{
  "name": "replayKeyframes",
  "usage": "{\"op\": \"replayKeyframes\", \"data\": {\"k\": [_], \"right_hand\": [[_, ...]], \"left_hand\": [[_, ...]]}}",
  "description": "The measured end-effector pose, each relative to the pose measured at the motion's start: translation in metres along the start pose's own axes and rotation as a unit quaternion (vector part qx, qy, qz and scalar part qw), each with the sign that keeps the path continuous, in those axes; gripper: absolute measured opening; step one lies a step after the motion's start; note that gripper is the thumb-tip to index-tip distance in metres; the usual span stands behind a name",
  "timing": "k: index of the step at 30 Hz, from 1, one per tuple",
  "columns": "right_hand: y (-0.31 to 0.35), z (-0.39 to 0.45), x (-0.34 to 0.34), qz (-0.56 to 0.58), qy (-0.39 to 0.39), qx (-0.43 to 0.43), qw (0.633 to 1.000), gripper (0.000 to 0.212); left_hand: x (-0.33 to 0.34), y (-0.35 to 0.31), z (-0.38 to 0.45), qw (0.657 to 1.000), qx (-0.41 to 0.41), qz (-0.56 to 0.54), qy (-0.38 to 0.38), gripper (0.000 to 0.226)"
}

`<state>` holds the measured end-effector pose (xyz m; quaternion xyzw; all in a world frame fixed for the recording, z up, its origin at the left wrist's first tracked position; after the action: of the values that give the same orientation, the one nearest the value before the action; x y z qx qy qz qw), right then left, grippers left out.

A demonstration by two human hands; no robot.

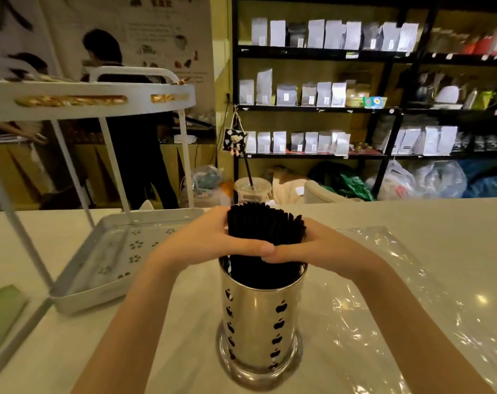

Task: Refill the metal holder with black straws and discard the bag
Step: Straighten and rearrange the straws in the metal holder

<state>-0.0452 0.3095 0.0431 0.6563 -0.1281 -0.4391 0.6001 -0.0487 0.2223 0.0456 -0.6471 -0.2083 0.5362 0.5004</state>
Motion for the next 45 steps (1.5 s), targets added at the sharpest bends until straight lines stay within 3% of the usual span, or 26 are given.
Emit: {"op": "replayKeyframes", "data": {"k": [13,20,27,31,36,45], "right_hand": [[0.028,-0.022,0.005,-0.027,0.017,-0.061,0.998,0.023],[0.045,-0.025,0.023,-0.102,0.064,-0.085,0.989,0.027],[0.03,-0.036,0.013,-0.145,0.05,-0.044,0.987,0.059],[0.035,-0.041,-0.007,-0.197,-0.011,-0.036,0.98,0.062],[0.049,-0.056,-0.034,-0.182,-0.109,-0.051,0.976,0.033],[0.061,-0.061,-0.035,-0.221,-0.15,-0.096,0.959,0.024]], "left_hand": [[0.019,-0.029,-0.012,0.994,0.095,0.054,0.006,0.067],[0.019,-0.021,-0.023,0.985,0.062,0.161,0.014,0.085],[0.027,-0.029,-0.034,0.972,0.063,0.225,0.033,0.103],[0.015,-0.044,-0.044,0.971,0.095,0.219,-0.004,0.081],[0.001,-0.056,-0.05,0.978,0.108,0.163,-0.069,0.063],[0.021,-0.066,-0.044,0.976,0.137,0.146,-0.086,0.036]]}}
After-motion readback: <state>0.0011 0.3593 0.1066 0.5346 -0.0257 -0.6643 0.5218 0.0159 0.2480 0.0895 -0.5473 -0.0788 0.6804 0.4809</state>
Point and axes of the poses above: each hand's wrist, its own z-axis towards the middle knuckle, its own x-axis out of the palm, y = z × x, the point moved 9 cm from there along z, towards the middle knuckle, and after that the axes turned 1 degree about -y, right-handed, at the moved point
